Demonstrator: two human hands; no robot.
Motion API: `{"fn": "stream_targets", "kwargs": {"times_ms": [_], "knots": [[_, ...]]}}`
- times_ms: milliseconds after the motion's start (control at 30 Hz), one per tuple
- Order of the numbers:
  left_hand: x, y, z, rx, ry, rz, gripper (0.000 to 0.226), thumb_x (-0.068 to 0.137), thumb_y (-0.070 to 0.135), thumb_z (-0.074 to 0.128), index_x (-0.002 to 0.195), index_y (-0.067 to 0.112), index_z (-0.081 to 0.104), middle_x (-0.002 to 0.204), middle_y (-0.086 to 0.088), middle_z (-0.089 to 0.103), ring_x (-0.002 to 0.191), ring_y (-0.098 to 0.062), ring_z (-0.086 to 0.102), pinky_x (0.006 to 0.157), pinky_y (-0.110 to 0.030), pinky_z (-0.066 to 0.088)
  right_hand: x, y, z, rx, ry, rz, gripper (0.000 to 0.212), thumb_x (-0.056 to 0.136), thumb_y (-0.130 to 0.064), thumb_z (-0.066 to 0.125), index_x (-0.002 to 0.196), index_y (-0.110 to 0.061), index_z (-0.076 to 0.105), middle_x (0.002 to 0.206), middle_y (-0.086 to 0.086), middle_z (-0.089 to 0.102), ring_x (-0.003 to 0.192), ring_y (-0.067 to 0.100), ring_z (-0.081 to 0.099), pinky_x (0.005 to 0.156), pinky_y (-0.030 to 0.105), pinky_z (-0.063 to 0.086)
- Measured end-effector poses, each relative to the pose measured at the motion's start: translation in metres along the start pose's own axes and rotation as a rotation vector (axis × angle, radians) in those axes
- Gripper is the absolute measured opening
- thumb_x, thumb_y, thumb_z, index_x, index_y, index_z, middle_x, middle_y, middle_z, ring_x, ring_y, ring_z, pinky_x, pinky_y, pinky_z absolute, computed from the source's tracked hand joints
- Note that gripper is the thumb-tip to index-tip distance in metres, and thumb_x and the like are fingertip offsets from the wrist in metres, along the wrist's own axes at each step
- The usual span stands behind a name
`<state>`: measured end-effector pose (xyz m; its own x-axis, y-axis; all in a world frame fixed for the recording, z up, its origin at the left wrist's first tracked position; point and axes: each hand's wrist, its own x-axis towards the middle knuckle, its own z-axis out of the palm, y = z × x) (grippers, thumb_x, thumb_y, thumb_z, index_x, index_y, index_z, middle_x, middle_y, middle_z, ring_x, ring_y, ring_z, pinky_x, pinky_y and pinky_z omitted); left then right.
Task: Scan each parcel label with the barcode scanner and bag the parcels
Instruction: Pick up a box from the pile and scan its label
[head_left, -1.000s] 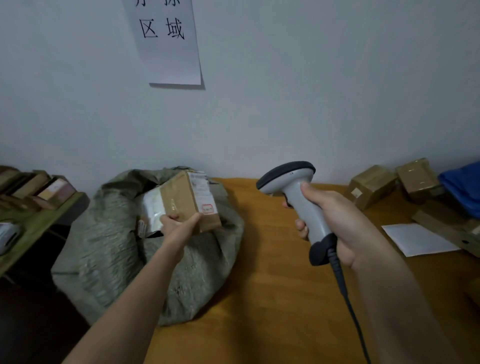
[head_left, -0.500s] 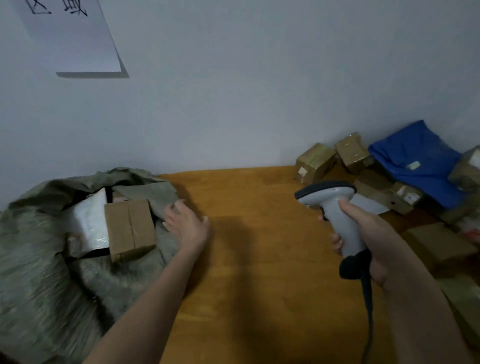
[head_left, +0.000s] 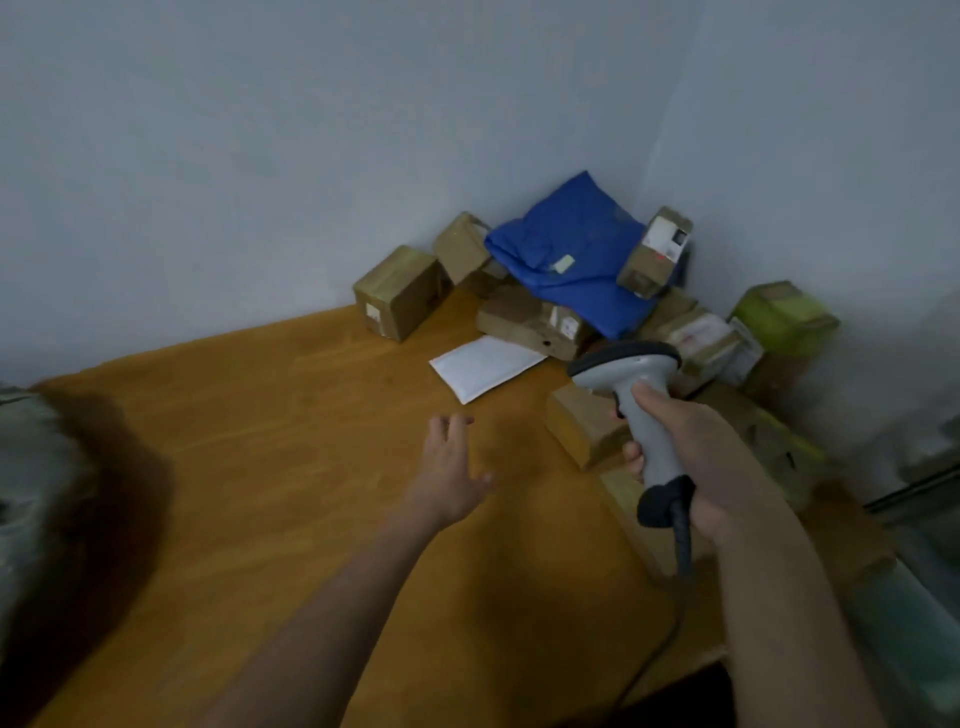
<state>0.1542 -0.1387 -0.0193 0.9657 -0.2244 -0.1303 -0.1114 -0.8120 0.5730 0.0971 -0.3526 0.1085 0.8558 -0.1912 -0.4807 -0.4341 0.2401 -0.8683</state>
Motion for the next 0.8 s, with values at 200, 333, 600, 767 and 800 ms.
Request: {"fn": "stream_targets", "kwargs": {"times_ms": [200,333,600,767,800], "knots": [[0.020,0.105,0.109,0.540,-0.379,0.482,0.102,0.078,0.032,0.077,0.154,0.029,0.009,0.163,0.003,-0.001,0.149,-0.024,-0.005,0.119,-0.057,-0.002,0.023,-0.005,-0.108,0.020,0.103,0.079,0.034,0.095,-0.034,0.062,0.106,-0.002,0.064,0.083,0.009,0.055,0.052,0.013,0.052,0.046,0.025,0.044],[0.027,0.144,0.162,0.561,-0.552,0.542,0.092,0.083,0.048,0.069,0.153,0.041,0.011,0.163,0.006,-0.009,0.147,-0.029,-0.017,0.111,-0.057,-0.016,0.036,-0.002,-0.144,0.010,0.155,0.116,0.034,0.093,-0.037,0.065,0.105,-0.005,0.067,0.082,0.009,0.059,0.054,0.016,0.055,0.053,0.031,0.045],[0.018,0.107,0.174,0.568,-0.560,0.309,0.087,0.076,0.071,0.059,0.147,0.046,0.015,0.162,0.005,-0.014,0.145,-0.039,-0.020,0.110,-0.068,-0.010,0.057,0.021,-0.179,0.016,0.147,0.168,0.031,0.093,-0.032,0.065,0.101,-0.002,0.065,0.079,0.008,0.057,0.053,0.013,0.055,0.048,0.026,0.045],[0.013,0.084,0.156,0.382,-0.372,-0.016,0.082,0.074,0.076,0.055,0.142,0.033,0.036,0.155,-0.001,0.016,0.146,-0.033,0.005,0.117,-0.060,0.007,0.097,0.072,-0.157,0.007,0.143,0.282,0.033,0.090,-0.016,0.071,0.120,-0.010,0.057,0.073,0.006,0.059,0.056,0.014,0.057,0.050,0.026,0.047],[0.010,0.083,0.157,0.326,-0.320,-0.105,0.083,0.074,0.076,0.056,0.140,0.030,0.038,0.151,-0.005,0.018,0.143,-0.034,0.011,0.117,-0.056,0.014,0.104,0.086,-0.149,0.026,0.123,0.308,0.036,0.090,-0.011,0.070,0.122,-0.010,0.055,0.074,0.007,0.059,0.056,0.015,0.058,0.051,0.027,0.047]]}}
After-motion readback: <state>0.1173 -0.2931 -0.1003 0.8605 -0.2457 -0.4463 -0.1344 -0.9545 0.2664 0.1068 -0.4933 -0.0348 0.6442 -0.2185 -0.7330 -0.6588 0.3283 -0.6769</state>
